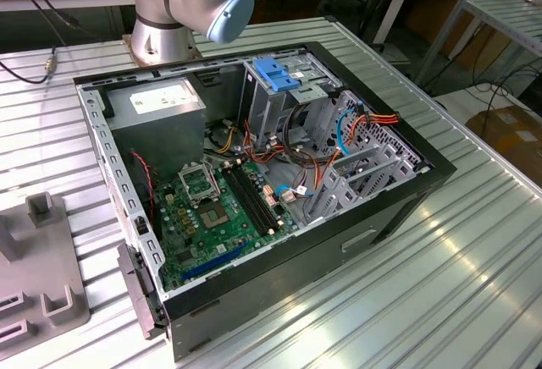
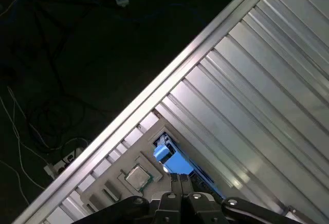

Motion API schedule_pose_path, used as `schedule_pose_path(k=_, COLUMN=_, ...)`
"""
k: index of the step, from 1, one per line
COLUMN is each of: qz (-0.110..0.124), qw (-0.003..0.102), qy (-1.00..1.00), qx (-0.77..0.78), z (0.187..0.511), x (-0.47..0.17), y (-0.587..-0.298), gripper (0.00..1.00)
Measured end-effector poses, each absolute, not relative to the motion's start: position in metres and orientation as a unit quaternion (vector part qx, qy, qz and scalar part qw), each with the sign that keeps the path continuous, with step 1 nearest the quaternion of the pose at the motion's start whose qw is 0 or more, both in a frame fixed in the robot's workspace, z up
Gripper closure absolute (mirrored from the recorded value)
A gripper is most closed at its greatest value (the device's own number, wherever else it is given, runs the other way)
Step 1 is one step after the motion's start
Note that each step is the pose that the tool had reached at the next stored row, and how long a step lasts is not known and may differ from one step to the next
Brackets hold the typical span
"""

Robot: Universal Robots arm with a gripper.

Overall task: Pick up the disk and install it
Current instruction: 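Pick up the disk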

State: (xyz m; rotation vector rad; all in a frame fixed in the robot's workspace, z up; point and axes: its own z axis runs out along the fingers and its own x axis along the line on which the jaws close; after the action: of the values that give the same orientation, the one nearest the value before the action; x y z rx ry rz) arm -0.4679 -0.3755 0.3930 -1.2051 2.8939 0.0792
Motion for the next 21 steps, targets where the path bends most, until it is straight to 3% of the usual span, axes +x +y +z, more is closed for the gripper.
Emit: schedule_pose_path(k=21, qz=0.027, qw=0.0, qy=0.86, qx=-0.509, z=0.393, x=-0.4679, y=-0.3755, gripper=0.9)
